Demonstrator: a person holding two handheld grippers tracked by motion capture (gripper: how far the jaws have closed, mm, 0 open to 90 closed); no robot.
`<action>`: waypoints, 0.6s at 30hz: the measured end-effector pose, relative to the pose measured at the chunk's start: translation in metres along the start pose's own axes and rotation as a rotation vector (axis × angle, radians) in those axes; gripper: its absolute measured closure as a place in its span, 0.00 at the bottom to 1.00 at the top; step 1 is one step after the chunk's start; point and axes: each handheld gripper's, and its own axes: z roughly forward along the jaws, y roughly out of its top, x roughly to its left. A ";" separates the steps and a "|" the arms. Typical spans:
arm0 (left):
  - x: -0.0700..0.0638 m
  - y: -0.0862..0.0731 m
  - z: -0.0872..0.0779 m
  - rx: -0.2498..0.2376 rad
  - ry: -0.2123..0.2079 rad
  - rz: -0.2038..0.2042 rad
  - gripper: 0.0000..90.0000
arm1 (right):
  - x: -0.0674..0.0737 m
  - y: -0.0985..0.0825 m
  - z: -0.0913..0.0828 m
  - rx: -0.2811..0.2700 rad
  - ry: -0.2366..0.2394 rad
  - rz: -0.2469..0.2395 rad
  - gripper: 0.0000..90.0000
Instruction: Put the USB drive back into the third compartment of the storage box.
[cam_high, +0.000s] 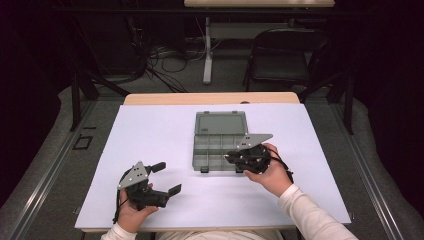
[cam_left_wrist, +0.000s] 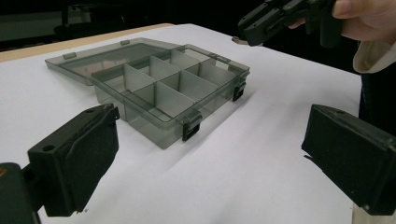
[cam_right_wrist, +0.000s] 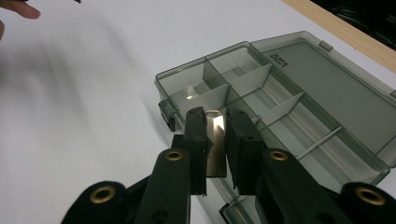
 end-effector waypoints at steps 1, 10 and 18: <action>0.000 0.000 0.000 0.000 0.000 0.000 0.04 | -0.001 0.002 0.001 0.004 -0.003 -0.002 0.88; 0.000 0.000 0.000 0.001 0.003 -0.002 0.04 | -0.014 0.012 0.015 0.039 -0.021 -0.002 0.88; 0.000 0.000 0.000 -0.002 -0.001 -0.002 0.04 | -0.024 0.019 0.030 0.068 -0.037 0.010 0.88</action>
